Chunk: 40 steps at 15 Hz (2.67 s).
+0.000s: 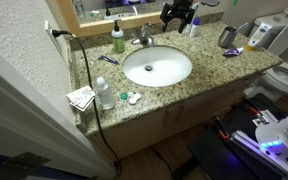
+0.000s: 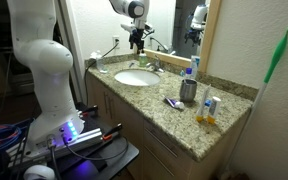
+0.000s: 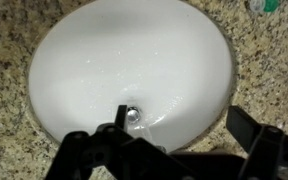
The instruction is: Close the tap
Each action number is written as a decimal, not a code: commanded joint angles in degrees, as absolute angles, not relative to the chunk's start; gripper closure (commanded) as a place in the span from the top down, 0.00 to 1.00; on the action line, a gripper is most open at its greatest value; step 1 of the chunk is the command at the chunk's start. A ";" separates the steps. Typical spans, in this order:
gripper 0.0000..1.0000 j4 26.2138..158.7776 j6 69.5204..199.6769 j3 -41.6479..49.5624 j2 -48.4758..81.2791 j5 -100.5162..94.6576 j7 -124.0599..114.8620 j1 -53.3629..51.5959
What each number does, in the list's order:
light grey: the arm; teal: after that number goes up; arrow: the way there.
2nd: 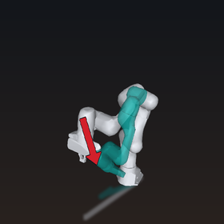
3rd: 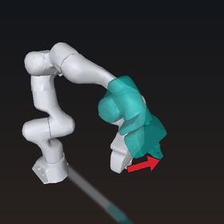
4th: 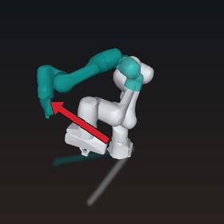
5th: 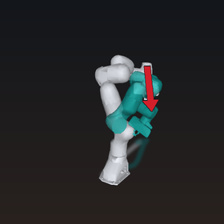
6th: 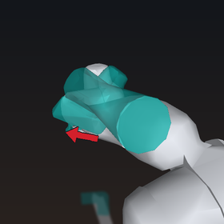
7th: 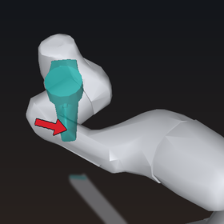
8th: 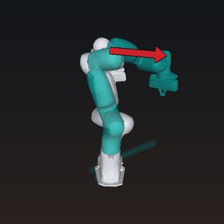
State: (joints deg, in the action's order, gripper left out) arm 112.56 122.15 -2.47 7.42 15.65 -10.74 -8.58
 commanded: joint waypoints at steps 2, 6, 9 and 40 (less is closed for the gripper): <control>1.00 104.89 132.42 -4.09 17.83 14.00 -17.04 -9.00; 1.00 98.50 132.47 -0.89 18.50 8.07 -24.16 -8.75; 1.00 100.32 137.31 -2.80 22.60 9.13 -23.47 -9.81; 0.11 81.62 134.36 -1.42 36.35 8.82 -20.65 -7.67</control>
State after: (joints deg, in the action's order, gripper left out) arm 82.53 135.87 -1.57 35.96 9.18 -20.72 -7.66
